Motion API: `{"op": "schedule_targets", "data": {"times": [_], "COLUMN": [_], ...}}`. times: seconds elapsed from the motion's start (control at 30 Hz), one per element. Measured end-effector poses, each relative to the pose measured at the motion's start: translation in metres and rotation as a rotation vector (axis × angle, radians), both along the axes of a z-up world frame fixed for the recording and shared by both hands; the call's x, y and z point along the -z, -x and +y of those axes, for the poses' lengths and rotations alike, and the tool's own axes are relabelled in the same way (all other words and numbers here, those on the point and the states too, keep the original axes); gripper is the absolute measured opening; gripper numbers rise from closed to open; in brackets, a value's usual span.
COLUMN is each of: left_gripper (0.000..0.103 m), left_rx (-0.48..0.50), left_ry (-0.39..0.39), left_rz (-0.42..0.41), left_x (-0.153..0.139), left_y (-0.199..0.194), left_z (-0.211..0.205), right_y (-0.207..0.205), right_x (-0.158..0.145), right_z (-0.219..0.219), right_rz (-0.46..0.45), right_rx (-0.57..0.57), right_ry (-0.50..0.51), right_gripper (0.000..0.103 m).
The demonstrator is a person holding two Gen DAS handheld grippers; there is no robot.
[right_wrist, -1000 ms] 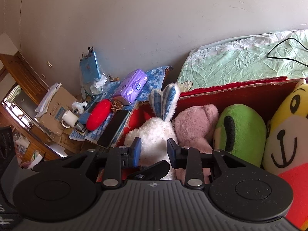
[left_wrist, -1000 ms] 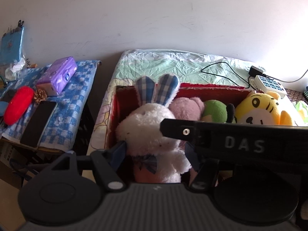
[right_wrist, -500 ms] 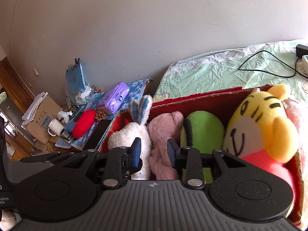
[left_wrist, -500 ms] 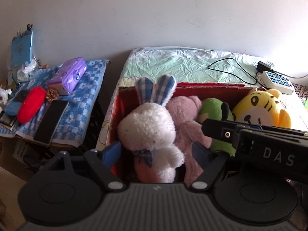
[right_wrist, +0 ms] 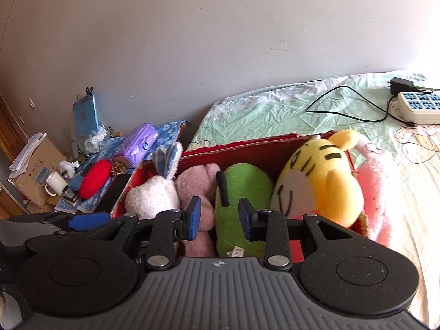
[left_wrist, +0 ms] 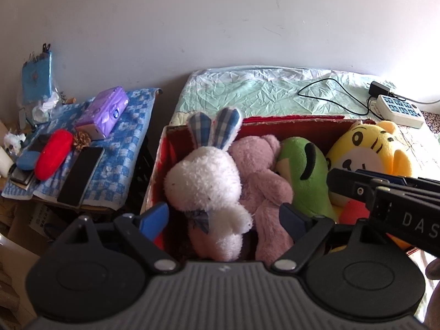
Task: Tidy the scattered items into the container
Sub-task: 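Open the right tool to release the white bunny, then raise the open right tool up out of the red box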
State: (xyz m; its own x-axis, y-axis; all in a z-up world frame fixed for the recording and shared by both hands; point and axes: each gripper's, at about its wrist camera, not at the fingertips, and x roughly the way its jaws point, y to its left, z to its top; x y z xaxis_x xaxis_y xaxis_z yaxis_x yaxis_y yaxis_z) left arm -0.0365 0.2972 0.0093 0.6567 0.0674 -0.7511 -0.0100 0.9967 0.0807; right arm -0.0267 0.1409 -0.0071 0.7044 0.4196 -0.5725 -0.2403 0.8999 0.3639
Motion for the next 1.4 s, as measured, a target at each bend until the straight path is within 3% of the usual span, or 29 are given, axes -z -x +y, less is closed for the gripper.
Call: {"op": "schedule_targets", "data": {"times": [0.37,0.53,0.87,1.23,1.4], "left_gripper": [0.091,0.092,0.092,0.094,0.096], "left_rx": [0.009,-0.02,-0.024,-0.073,-0.115], "left_ry": [-0.05,-0.029,0.004,-0.024,-0.021], "left_rz": [0.012,0.042,0.085,0.138,0.157], "left_x": [0.004,0.008,0.016,0.02,0.018], "left_y": [0.004,0.002,0.001,0.0,0.001], "left_z": [-0.018,-0.015,-0.017,-0.017,-0.009], "right_y": [0.016,0.022,0.034,0.033,0.026], "right_x": [-0.008,-0.01,-0.01,-0.005,-0.006], "right_z": [-0.015,-0.017,-0.014,-0.018,-0.018], "right_rz": [-0.019,-0.02,-0.01,0.01,0.052], "right_rx": [0.052,0.079,0.06,0.052,0.032], "right_ry": [0.037,0.059,0.088,0.079,0.048], "right_gripper": [0.034,0.042,0.042,0.042,0.052]}}
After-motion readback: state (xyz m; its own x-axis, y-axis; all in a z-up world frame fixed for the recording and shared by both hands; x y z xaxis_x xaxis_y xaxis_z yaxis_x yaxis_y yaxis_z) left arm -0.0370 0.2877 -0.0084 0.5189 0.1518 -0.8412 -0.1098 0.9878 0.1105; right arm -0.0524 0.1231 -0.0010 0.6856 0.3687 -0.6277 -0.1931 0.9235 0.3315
